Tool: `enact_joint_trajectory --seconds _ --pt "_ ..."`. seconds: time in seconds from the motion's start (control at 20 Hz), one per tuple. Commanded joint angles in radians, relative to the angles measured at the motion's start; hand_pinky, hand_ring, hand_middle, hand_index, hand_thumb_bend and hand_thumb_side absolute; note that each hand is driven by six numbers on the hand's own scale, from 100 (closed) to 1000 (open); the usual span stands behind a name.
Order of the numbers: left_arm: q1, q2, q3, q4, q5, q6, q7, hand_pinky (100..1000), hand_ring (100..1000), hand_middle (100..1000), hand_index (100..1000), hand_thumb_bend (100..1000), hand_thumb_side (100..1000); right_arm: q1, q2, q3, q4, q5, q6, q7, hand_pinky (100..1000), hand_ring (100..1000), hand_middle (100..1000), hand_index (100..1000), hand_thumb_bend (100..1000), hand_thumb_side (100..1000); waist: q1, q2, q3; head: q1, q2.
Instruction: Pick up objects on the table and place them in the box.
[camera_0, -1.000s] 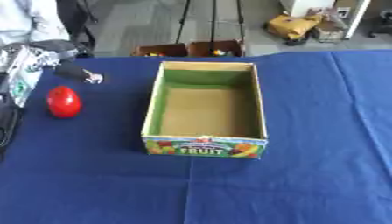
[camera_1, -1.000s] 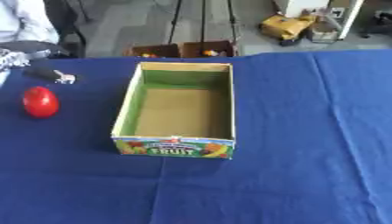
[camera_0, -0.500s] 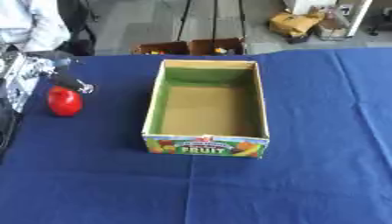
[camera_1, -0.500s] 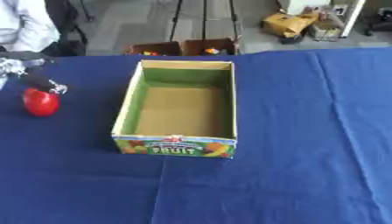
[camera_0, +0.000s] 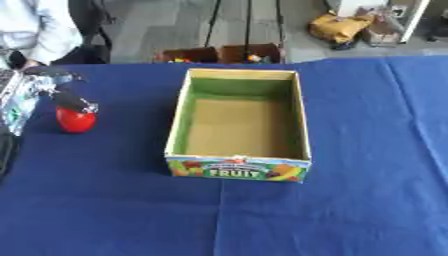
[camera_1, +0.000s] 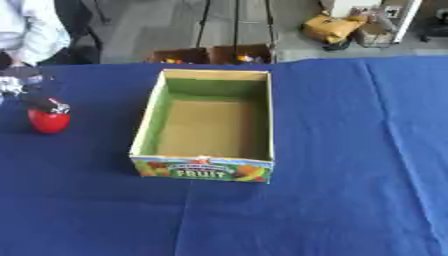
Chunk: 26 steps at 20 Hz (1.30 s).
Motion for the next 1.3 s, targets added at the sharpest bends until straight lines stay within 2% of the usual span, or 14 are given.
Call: enact_joint_trajectory --seconds 0.05,0.6,1.05,1.2,1.3 --pt "-0.012 0.043 0.014 0.005 0.000 0.011 0.005 800 911 1000 1000 398 608 -0.008 -0.020 -0.010 -0.015 0.001 -0.015 -0.022 694 756 752 854 100 932 -0.003 -0.013 0.000 0.006 -0.015" --pt "-0.002 0.043 0.026 0.044 -0.006 0.027 0.022 728 862 997 1000 427 629 -0.009 -0.010 -0.012 -0.015 0.004 -0.007 -0.028 696 754 745 851 100 928 -0.002 0.006 -0.010 0.024 -0.036" --pt "-0.004 0.037 0.038 0.062 0.001 0.004 0.107 612 777 930 1000 370 611 -0.010 -0.005 -0.011 -0.015 0.008 0.000 -0.029 698 754 740 847 100 927 0.000 0.025 -0.019 0.033 -0.047" --pt "-0.018 0.040 0.048 0.071 0.021 0.005 0.101 603 773 927 1000 341 622 -0.010 -0.006 -0.008 -0.015 0.009 0.001 -0.026 698 753 739 846 100 929 0.000 0.030 -0.022 0.035 -0.049" --pt "-0.035 0.047 0.056 0.075 0.045 0.010 0.074 632 800 941 1000 341 658 -0.010 -0.008 -0.007 -0.015 0.009 0.001 -0.024 698 753 738 846 100 929 0.001 0.032 -0.024 0.038 -0.047"
